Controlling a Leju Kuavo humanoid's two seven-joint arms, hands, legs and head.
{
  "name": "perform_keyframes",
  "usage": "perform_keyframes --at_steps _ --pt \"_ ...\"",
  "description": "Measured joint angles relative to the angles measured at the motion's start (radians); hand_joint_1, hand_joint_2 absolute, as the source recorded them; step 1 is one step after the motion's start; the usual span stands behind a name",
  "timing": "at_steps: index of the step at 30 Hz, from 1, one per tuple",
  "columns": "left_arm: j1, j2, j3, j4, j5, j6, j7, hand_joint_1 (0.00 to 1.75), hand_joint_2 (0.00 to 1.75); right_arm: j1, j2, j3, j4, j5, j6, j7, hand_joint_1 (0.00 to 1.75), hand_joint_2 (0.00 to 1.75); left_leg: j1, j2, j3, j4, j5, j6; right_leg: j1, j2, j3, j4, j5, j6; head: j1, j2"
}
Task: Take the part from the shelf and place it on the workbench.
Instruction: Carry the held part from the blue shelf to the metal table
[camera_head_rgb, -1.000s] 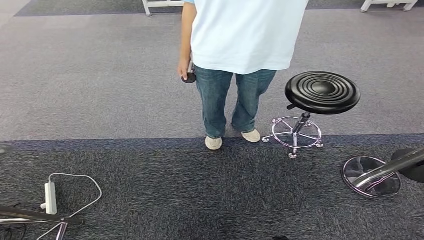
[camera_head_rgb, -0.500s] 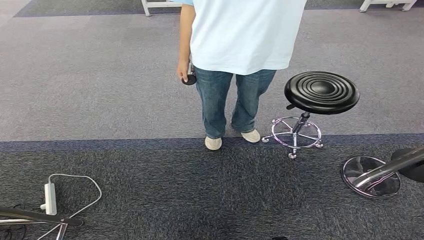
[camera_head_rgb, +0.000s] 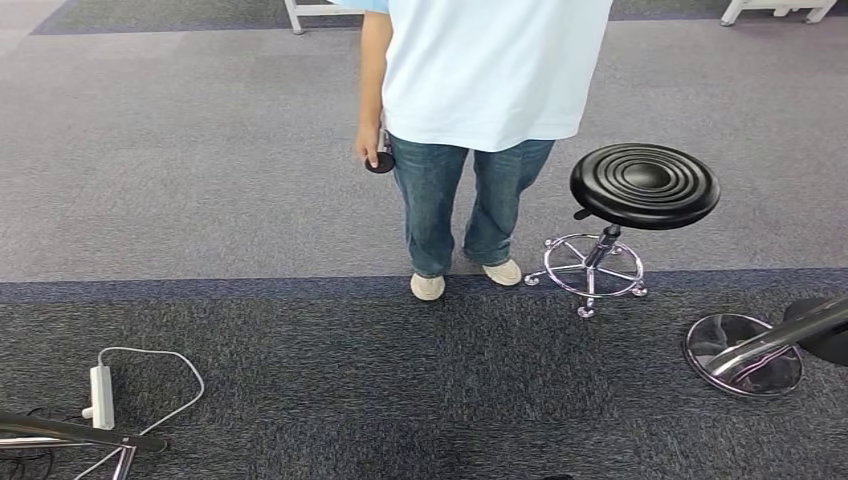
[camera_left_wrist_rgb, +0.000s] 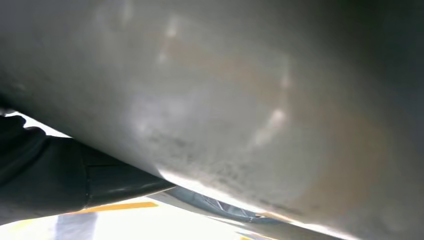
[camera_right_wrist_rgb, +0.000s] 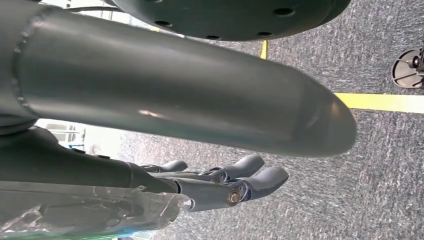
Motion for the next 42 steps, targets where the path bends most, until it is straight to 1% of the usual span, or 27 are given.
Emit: perform_keyframes --at_steps 4,10,20,27,31,42 --pt "-0.019 -0.03 0.053 -0.019 -0.028 -0.005 -0.013 1.75 1.75 0.001 0.0 0.004 0.0 0.004 0.0 0.0 0.0 0.0 0.0 0.0 0.0 0.0 0.0 0.0 0.0 0.0 0.0 0.0 0.0 0.0 0.0 0.0" --pt "-0.021 -0.064 0.082 -0.047 -0.028 0.001 0.0 1.75 1.75 0.003 0.0 0.007 0.0 0.008 -0.001 0.0 0.0 0.0 0.0 0.0 0.001 0.0 0.0 0.0 0.0 0.0 0.001 0.0 0.0 0.0 0.0 0.0" --pt "-0.019 -0.102 0.097 -0.073 -0.024 0.015 0.022 1.75 1.75 0.005 0.0 0.008 0.0 0.014 -0.019 0.0 0.0 0.0 0.0 0.0 0.001 0.0 0.0 0.0 0.0 0.0 0.001 0.0 0.0 0.0 0.0 0.0" --pt "-0.011 -0.152 0.1 -0.122 -0.017 0.03 0.042 1.75 1.75 0.007 0.001 0.008 0.001 0.016 -0.038 0.0 0.0 0.0 0.0 0.0 0.001 0.0 0.0 0.0 0.0 0.0 0.001 0.0 0.0 0.0 0.0 0.0" --pt "-0.006 -0.169 0.1 -0.144 -0.017 0.036 0.047 1.75 1.75 0.007 0.002 0.008 0.001 0.018 -0.044 0.0 0.0 0.0 0.0 0.0 0.001 0.0 0.0 0.0 0.0 0.0 0.001 0.0 0.0 0.0 0.0 0.0" --pt "0.019 -0.235 0.1 -0.209 -0.02 0.107 0.086 1.75 1.75 0.009 0.007 0.019 0.002 0.039 -0.078 0.0 0.0 0.0 0.0 0.0 0.001 0.0 0.0 0.0 0.0 0.0 0.001 0.0 0.0 0.0 0.0 0.0"
